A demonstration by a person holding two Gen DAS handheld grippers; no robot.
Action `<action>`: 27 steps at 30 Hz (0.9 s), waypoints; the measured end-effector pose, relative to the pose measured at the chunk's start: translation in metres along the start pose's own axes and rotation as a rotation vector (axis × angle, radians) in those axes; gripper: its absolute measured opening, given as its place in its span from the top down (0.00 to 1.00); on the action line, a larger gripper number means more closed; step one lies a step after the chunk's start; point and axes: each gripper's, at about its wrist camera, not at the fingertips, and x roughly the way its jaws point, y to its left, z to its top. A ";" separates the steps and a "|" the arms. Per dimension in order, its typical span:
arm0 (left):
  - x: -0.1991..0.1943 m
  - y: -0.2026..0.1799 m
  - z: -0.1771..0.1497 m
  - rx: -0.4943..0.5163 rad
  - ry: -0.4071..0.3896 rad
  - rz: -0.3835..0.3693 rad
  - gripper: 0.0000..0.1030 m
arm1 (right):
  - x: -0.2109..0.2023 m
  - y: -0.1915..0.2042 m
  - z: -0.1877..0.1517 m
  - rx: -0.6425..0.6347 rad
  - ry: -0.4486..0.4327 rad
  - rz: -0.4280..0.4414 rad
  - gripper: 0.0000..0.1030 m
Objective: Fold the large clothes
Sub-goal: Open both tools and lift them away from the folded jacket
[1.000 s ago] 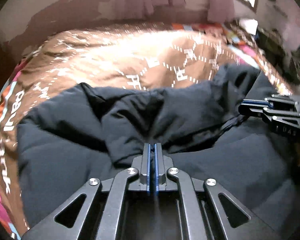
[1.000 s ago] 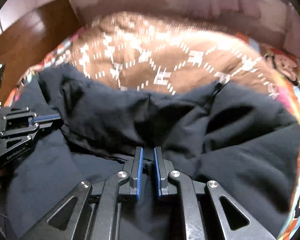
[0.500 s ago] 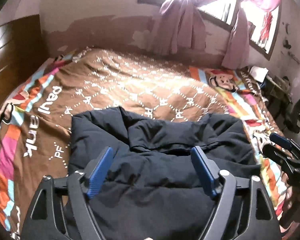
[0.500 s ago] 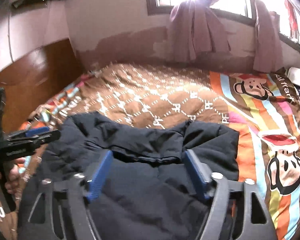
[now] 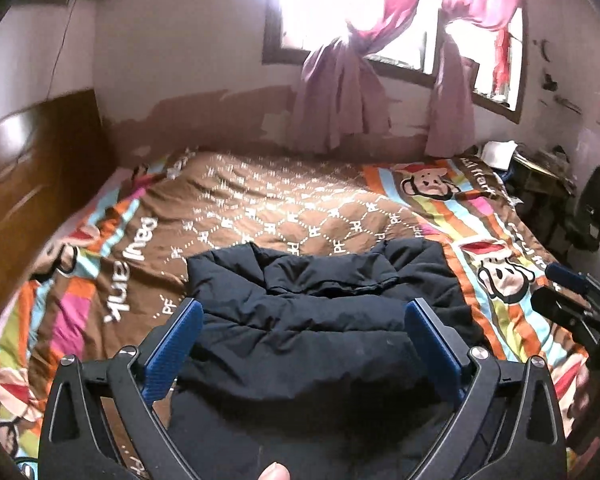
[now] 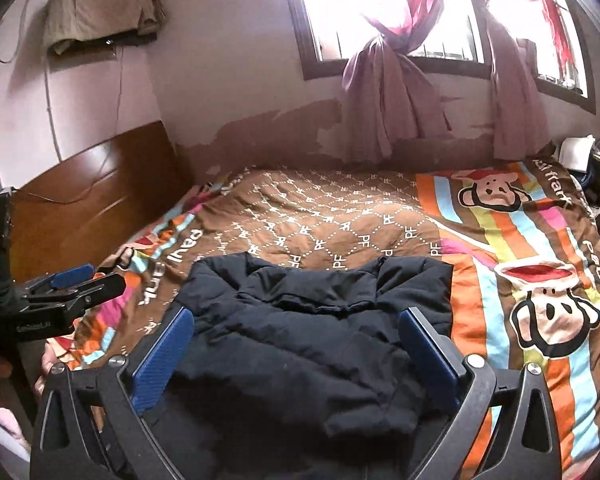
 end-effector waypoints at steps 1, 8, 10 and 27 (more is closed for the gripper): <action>-0.009 -0.002 -0.004 0.007 -0.018 -0.002 0.04 | -0.009 0.003 -0.003 -0.004 -0.011 0.000 0.00; -0.051 -0.005 -0.035 0.021 -0.092 -0.013 0.04 | -0.062 0.018 -0.029 -0.009 -0.081 -0.002 0.00; -0.062 -0.004 -0.048 0.035 -0.114 -0.018 0.04 | -0.072 0.022 -0.036 -0.025 -0.100 -0.002 0.00; -0.070 0.028 -0.163 0.122 -0.043 -0.016 0.04 | -0.093 0.042 -0.126 -0.146 -0.077 -0.022 0.00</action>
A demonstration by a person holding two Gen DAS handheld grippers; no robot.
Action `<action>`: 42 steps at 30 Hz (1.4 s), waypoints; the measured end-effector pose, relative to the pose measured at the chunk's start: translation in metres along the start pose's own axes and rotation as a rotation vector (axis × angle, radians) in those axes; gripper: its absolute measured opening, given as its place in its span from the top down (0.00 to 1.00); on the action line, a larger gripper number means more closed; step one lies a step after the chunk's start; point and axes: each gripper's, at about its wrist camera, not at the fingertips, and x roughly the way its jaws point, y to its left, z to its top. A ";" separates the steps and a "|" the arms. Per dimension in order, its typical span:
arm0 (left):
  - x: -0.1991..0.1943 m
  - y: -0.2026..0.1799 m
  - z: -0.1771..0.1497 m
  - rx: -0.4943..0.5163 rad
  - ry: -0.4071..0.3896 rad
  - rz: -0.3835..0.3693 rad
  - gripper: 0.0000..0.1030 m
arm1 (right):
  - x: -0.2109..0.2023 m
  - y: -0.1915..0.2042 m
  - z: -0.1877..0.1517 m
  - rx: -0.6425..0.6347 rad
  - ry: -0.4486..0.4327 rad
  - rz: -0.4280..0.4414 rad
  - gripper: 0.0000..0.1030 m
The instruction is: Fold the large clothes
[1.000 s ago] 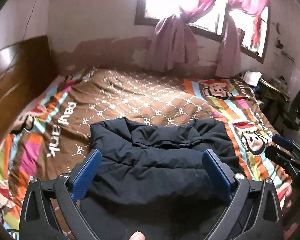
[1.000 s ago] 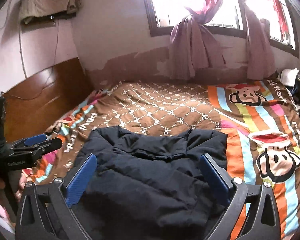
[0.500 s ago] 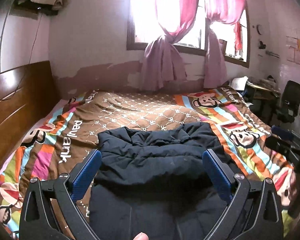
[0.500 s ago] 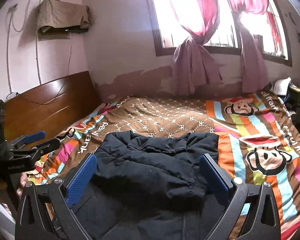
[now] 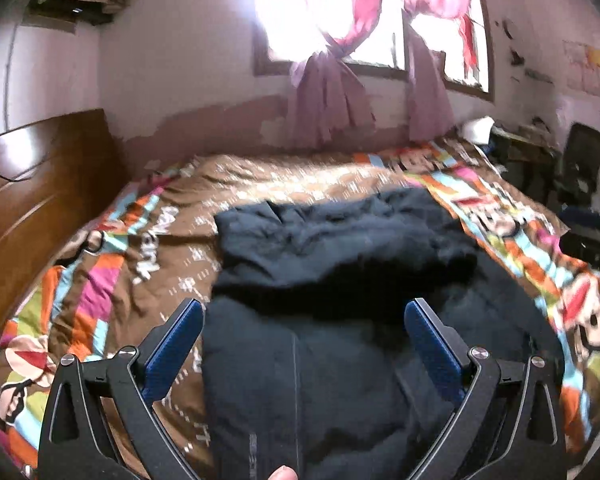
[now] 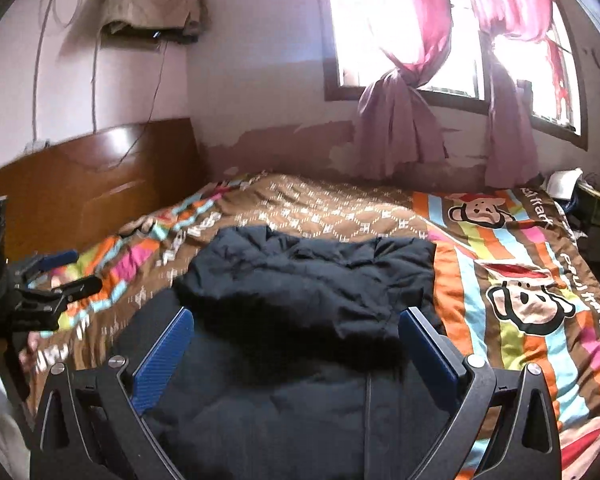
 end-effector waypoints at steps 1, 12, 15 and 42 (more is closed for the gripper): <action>0.002 -0.002 -0.008 0.020 0.033 -0.025 0.04 | 0.000 0.002 -0.006 -0.017 0.012 0.003 0.00; 0.007 -0.032 -0.064 0.274 0.182 -0.191 0.04 | 0.010 0.016 -0.075 -0.152 0.235 0.105 0.00; 0.007 -0.044 -0.084 0.363 0.238 -0.260 0.04 | 0.011 0.021 -0.092 -0.206 0.293 0.134 0.00; 0.037 -0.042 -0.169 0.514 0.511 -0.342 0.04 | 0.024 0.034 -0.213 -0.668 0.657 0.058 0.00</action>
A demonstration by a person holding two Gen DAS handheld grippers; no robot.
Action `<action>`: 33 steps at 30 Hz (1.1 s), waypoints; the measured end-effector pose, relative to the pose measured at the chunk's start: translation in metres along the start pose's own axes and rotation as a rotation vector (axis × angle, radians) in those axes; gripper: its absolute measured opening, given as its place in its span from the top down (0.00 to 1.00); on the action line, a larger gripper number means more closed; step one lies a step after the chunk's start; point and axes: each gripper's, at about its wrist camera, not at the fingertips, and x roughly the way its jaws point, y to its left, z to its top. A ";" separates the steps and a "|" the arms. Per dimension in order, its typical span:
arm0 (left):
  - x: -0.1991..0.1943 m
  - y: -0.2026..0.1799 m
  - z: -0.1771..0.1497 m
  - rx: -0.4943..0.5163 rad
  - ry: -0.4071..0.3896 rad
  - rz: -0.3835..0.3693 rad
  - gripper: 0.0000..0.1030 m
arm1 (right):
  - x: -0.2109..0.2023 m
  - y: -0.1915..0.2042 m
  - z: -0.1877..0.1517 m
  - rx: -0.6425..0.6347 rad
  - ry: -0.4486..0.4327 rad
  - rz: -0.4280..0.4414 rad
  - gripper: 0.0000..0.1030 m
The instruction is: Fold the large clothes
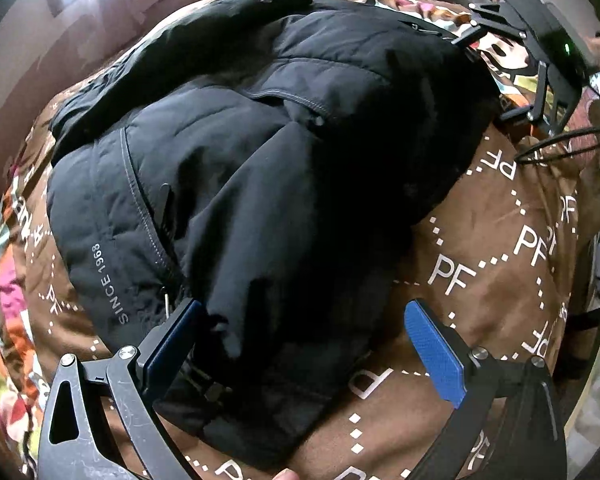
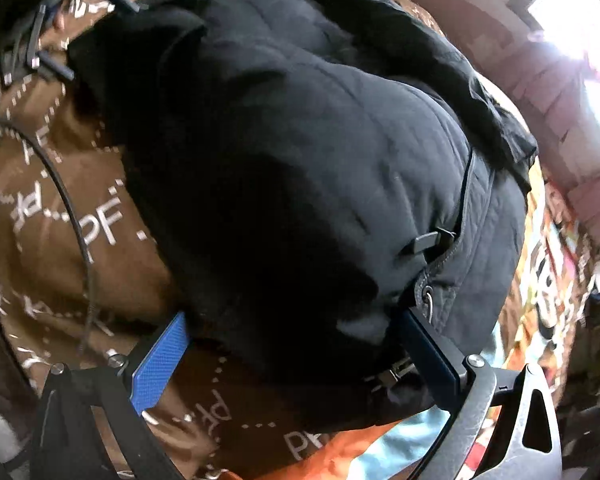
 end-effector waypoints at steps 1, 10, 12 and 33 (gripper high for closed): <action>0.001 0.002 0.000 -0.011 0.001 -0.002 0.04 | 0.002 0.003 -0.001 -0.016 0.005 -0.022 0.00; -0.005 0.014 -0.005 -0.095 0.007 -0.032 0.04 | 0.035 0.028 -0.007 -0.126 0.106 -0.241 0.00; -0.007 0.013 -0.006 -0.087 0.007 -0.028 0.04 | 0.035 0.028 -0.007 -0.110 0.109 -0.261 0.05; -0.015 -0.006 -0.011 -0.027 0.008 -0.032 0.04 | -0.038 -0.046 0.048 0.047 0.143 0.077 0.83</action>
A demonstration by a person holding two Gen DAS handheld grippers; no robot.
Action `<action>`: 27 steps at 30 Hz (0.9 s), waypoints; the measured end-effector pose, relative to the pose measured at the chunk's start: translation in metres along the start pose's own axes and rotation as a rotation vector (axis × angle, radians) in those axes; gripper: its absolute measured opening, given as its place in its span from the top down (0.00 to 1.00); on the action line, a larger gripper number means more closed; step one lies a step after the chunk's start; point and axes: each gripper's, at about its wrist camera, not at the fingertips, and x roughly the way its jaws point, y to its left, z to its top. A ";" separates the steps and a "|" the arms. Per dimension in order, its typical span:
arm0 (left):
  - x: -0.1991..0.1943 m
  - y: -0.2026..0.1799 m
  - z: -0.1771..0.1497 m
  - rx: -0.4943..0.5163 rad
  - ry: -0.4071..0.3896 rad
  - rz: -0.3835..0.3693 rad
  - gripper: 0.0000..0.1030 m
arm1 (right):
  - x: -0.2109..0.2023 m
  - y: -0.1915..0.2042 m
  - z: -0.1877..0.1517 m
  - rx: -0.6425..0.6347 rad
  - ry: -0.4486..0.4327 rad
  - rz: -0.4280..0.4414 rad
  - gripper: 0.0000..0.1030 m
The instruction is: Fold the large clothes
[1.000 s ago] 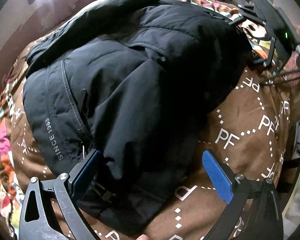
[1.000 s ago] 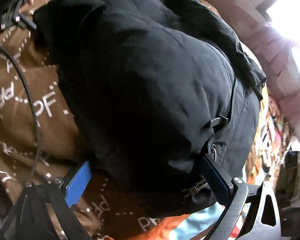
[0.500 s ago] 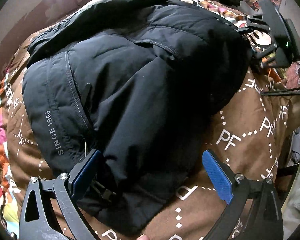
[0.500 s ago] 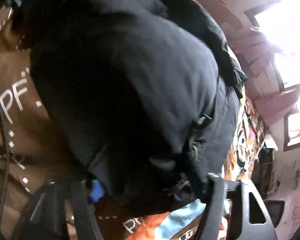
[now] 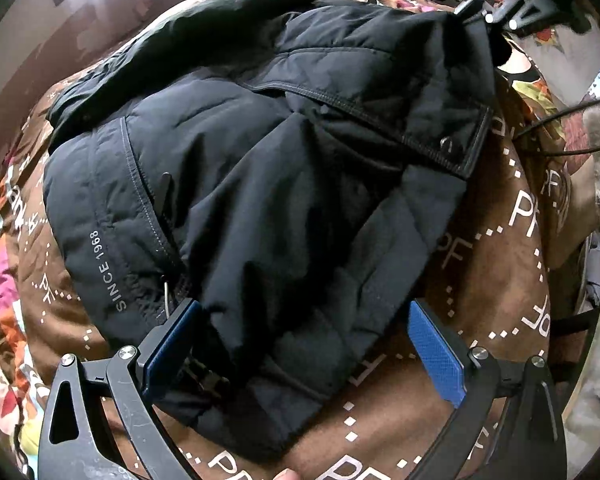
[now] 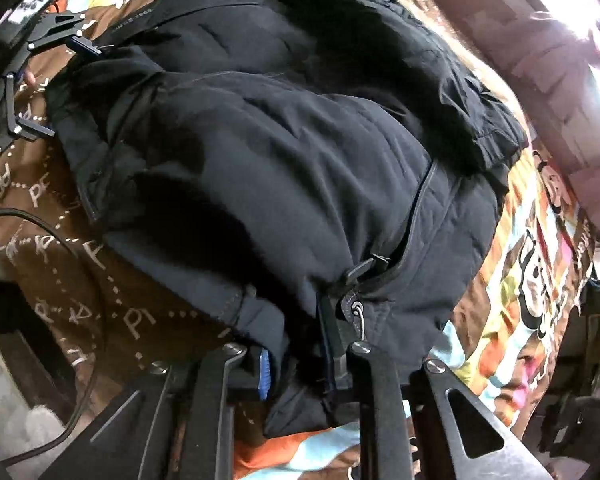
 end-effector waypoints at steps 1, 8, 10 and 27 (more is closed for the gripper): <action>-0.001 0.000 -0.001 0.000 -0.002 -0.002 0.04 | -0.003 -0.003 0.003 0.010 0.016 0.029 0.83; 0.000 -0.003 -0.001 0.009 -0.010 0.015 0.04 | -0.028 -0.032 0.017 0.036 0.033 0.067 0.89; -0.002 -0.004 0.000 0.008 -0.019 0.031 0.04 | -0.033 -0.033 0.025 0.033 0.008 0.054 0.91; 0.020 -0.028 0.000 0.119 0.049 0.256 0.04 | -0.069 -0.107 0.093 0.337 -0.234 0.213 0.92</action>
